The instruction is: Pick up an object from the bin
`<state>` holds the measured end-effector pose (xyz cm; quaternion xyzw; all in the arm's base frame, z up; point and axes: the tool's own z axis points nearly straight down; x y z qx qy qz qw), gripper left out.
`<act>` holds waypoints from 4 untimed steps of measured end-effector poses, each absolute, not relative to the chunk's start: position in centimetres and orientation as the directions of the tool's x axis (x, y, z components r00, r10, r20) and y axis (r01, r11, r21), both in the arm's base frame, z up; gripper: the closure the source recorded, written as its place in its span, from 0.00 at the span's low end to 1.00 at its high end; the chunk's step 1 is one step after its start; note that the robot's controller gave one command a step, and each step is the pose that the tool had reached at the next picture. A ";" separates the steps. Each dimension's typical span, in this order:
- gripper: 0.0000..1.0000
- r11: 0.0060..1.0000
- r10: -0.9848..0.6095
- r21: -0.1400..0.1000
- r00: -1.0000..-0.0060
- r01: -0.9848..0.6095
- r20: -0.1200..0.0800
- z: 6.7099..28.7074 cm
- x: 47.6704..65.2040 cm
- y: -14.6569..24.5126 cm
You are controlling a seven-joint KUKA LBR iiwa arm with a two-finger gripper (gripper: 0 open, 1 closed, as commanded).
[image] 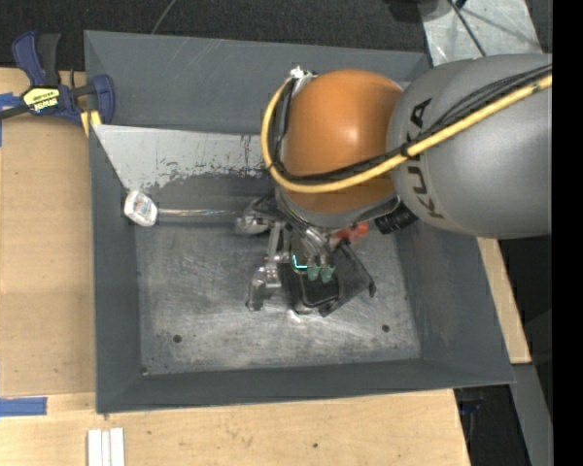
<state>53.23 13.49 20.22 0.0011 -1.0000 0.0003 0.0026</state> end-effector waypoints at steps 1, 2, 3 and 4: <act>0.00 0.987 -0.158 -0.003 -0.987 -0.158 0.004 10.2 55.0 5.3; 0.00 0.970 -0.242 0.014 -0.970 -0.242 -0.003 7.4 58.3 0.2; 0.00 0.942 -0.334 0.023 -0.942 -0.334 0.020 7.4 60.4 -2.6; 0.00 0.801 -0.599 0.035 -0.801 -0.598 0.028 8.5 61.4 -7.5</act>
Offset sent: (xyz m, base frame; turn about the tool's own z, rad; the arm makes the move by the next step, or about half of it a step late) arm 0.0186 -0.0779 -0.0971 -0.1610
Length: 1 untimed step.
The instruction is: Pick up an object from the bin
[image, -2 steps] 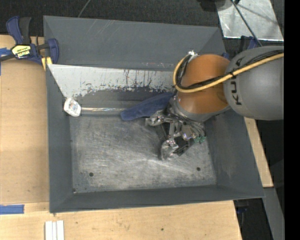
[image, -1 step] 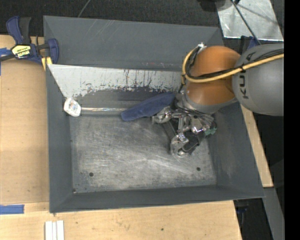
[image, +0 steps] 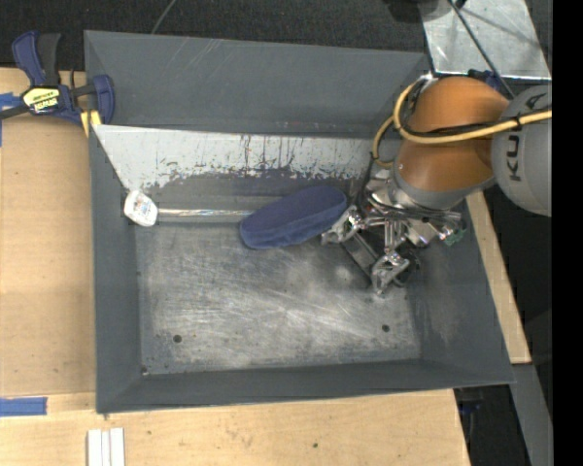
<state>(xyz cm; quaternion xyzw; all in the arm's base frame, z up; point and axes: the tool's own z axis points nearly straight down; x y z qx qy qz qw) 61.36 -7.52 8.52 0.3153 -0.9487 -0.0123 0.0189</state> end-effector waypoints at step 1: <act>0.00 0.867 -0.499 -0.001 -0.867 -0.499 -0.011 15.6 61.8 2.0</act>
Offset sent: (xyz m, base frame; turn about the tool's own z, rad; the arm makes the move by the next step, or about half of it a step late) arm 0.0023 0.0891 0.0670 0.1252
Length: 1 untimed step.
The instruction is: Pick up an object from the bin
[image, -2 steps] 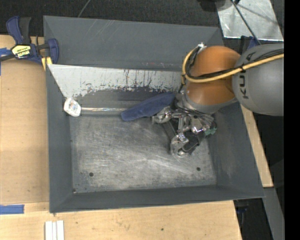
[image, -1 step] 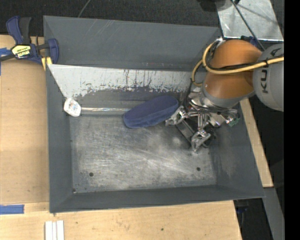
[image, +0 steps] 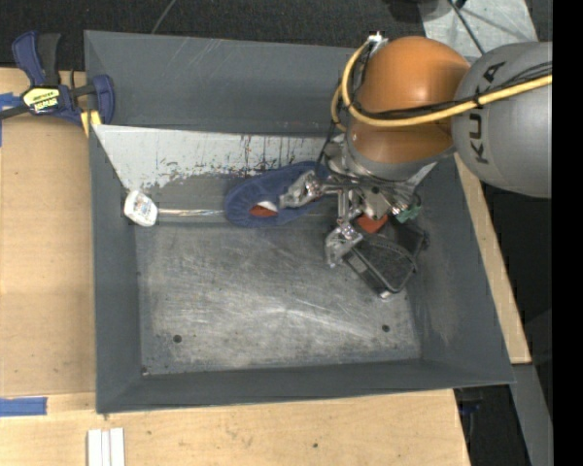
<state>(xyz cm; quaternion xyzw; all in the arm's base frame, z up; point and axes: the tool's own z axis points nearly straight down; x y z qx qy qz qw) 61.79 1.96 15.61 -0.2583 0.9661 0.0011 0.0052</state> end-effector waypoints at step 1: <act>0.00 0.879 -0.476 -0.005 -0.879 -0.476 -0.003 14.3 61.8 -6.6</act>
Offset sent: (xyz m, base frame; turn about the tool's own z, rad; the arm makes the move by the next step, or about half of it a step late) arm -0.0007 -0.0798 -0.0133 0.0175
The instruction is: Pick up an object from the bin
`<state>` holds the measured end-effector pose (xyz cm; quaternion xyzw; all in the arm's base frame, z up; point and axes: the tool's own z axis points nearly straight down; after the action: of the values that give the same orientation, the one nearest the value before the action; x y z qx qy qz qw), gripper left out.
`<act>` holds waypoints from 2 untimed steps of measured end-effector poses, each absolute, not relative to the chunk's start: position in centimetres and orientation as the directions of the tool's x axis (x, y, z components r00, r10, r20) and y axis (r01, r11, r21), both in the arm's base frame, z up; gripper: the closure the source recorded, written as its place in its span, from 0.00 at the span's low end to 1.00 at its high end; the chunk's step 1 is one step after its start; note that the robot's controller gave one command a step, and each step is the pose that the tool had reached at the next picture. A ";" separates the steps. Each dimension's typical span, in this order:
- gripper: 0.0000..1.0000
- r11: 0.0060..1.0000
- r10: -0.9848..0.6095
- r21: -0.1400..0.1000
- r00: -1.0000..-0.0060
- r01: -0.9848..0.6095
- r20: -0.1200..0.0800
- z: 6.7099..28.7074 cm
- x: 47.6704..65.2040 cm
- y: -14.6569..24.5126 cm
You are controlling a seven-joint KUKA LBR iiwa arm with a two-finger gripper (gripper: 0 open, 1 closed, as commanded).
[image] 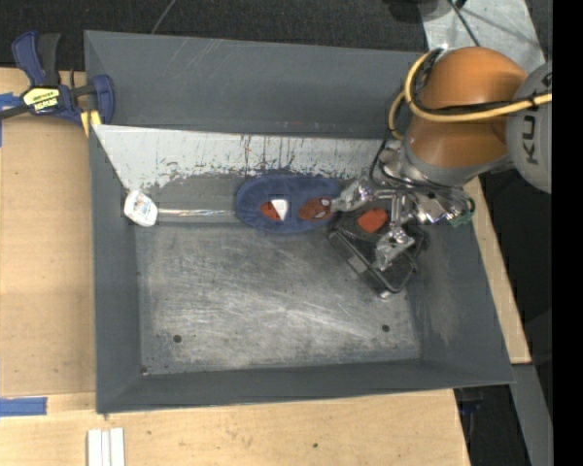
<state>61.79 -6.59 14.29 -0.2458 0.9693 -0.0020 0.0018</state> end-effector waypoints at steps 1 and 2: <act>0.00 0.937 -0.350 0.001 -0.937 -0.350 -0.016 11.4 62.0 -9.1; 1.00 0.939 -0.342 -0.003 -0.939 -0.343 -0.042 11.7 62.5 -9.0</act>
Offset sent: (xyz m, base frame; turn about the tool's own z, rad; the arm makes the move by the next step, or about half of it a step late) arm -0.0071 -0.0651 -0.0729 0.2386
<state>62.53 -8.96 11.69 -0.1739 0.9845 0.0024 0.0211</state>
